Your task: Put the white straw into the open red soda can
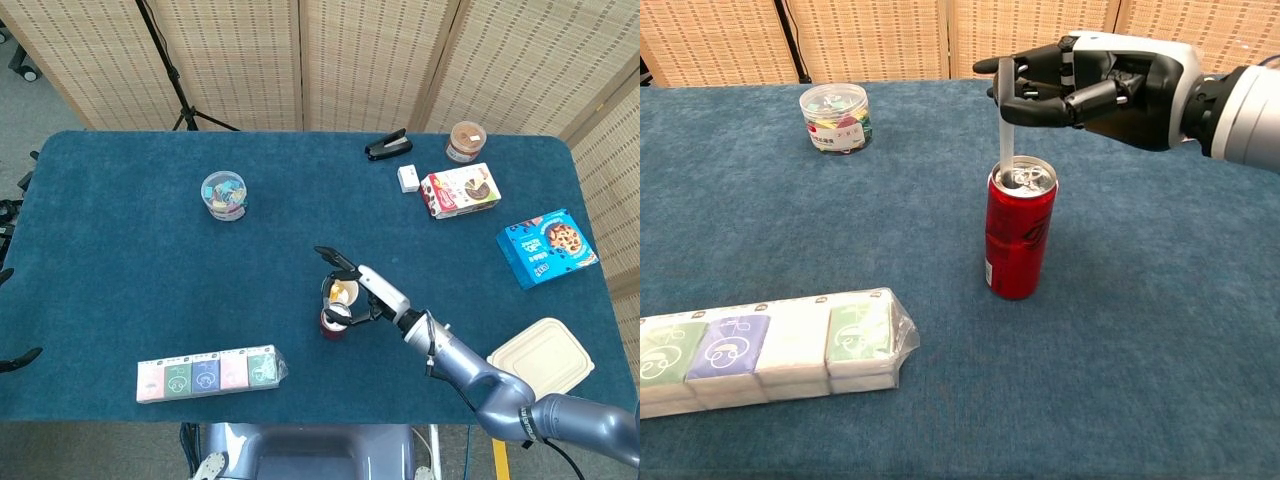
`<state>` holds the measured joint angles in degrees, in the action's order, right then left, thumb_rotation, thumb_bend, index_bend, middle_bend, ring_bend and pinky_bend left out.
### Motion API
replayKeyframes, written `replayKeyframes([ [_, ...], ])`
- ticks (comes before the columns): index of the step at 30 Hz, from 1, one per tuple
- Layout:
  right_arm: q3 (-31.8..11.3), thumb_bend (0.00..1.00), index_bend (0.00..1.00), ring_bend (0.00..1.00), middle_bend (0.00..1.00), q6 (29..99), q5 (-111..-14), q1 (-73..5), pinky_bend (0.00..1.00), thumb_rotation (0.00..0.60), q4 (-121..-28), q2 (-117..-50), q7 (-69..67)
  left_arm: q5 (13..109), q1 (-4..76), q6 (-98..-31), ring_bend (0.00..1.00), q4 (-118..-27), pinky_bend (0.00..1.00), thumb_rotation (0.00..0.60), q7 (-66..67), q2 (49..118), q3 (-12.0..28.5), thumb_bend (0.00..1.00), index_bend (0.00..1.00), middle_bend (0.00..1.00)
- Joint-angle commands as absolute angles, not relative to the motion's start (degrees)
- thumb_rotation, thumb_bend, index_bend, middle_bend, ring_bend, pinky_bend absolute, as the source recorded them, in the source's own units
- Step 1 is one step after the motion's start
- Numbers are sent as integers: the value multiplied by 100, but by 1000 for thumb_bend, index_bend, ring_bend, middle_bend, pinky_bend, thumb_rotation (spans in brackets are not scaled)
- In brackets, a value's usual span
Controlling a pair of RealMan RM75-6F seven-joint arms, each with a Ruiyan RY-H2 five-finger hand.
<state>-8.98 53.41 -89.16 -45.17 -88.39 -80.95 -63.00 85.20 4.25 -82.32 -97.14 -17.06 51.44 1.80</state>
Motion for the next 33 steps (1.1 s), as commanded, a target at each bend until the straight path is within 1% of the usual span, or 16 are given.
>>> replayKeyframes([
  [1, -828, 531, 581, 0, 0, 5410, -8975, -4498, 0, 600, -8752, -8159, -6262, 8524, 426, -8234, 0, -9715, 0, 600, -1703, 5143, 179, 0, 0, 0],
  [10, -677, 532, 566, 0, 0, 5458, -9040, -4518, 0, 600, -8468, -8319, -6160, 8553, 425, -8229, 0, -9721, 0, 600, -1706, 5132, 155, 0, 0, 0],
  [12, -629, 531, 542, 0, 0, 5450, -9071, -4534, 0, 600, -8396, -8364, -6099, 8555, 428, -8226, 0, -9722, 0, 600, -1703, 5131, 155, 0, 0, 0],
  [14, -601, 531, 487, 0, 0, 5490, -9107, -4539, 0, 600, -8354, -8407, -6128, 8551, 429, -8225, 0, -9721, 0, 600, -1702, 5130, 155, 0, 0, 0],
  [17, -578, 531, 430, 0, 0, 5536, -9151, -4557, 0, 600, -8305, -8434, -6207, 8549, 431, -8220, 0, -9720, 0, 600, -1705, 5127, 153, 0, 0, 0],
  [24, -547, 531, 401, 0, 0, 5668, -9201, -4577, 0, 600, -8302, -8416, -6197, 8560, 434, -8219, 0, -9711, 0, 600, -1737, 5115, 147, 0, 0, 0],
  [29, -550, 531, 352, 0, 0, 5760, -9208, -4568, 0, 600, -8469, -8273, -6050, 8575, 427, -8239, 0, -9700, 0, 600, -1770, 5107, 143, 0, 0, 0],
  [33, -603, 531, 252, 0, 0, 5861, -9161, -4525, 0, 600, -8668, -8095, -5761, 8574, 416, -8265, 0, -9694, 0, 600, -1779, 5108, 145, 0, 0, 0],
])
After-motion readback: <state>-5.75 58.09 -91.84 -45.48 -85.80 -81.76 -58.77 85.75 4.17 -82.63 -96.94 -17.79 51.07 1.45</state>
